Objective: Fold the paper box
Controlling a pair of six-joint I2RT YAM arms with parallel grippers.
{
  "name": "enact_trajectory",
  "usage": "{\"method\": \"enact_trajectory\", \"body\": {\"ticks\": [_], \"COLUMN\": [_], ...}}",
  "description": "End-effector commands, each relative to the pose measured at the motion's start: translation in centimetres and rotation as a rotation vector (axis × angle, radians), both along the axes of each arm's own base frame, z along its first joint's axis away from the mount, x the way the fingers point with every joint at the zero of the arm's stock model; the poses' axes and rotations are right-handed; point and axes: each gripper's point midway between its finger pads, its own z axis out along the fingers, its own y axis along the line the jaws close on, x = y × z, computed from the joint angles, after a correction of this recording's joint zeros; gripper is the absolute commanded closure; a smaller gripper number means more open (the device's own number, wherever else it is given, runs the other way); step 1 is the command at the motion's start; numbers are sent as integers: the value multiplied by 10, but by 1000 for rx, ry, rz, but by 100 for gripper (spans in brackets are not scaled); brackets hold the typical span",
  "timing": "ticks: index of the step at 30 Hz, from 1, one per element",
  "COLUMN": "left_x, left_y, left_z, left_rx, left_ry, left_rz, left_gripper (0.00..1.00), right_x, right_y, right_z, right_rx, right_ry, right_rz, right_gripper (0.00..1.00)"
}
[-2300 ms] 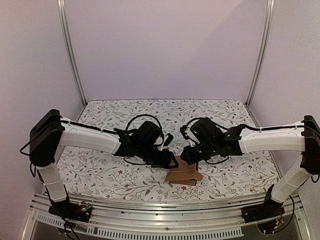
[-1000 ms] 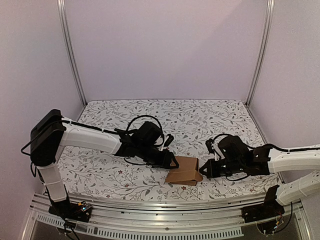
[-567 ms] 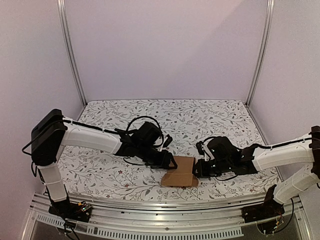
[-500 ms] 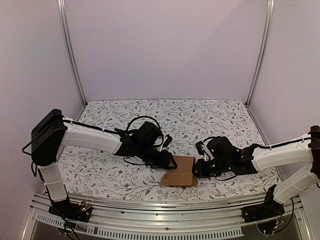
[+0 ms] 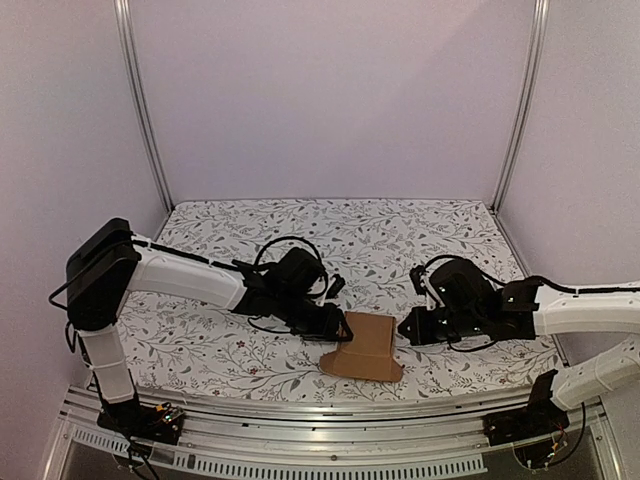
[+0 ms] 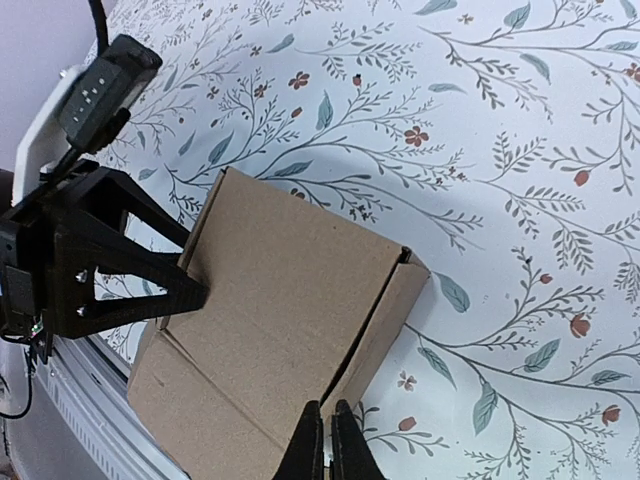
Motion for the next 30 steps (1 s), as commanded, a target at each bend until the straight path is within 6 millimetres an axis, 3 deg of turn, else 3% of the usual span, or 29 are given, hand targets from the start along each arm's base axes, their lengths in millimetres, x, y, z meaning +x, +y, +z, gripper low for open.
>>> {"method": "enact_trajectory", "body": {"ticks": [1, 3, 6, 10, 12, 21, 30], "left_x": [-10, -10, -10, -10, -10, -13, -10], "left_y": [12, 11, 11, 13, 14, 17, 25], "left_z": [-27, -28, -29, -29, -29, -27, -15], "left_rx": [69, 68, 69, 78, 80, 80, 63], "left_ry": [45, 47, 51, 49, 48, 54, 20], "left_rz": [-8, -9, -9, -4, -3, 6, 33], "left_gripper": [60, 61, 63, 65, 66, 66, 59], "right_x": [6, 7, 9, 13, 15, 18, 12], "right_y": [-25, -25, -20, -8, 1, 25, 24], "right_z": [20, 26, 30, 25, 19, -20, -45], "right_rx": [-99, -92, -85, -64, -50, -37, -32], "right_ry": [-89, -102, -104, -92, -74, 13, 70], "right_rz": [-32, -34, -29, -20, -13, -5, -22], "right_gripper": [96, 95, 86, 64, 58, 57, 71]}}
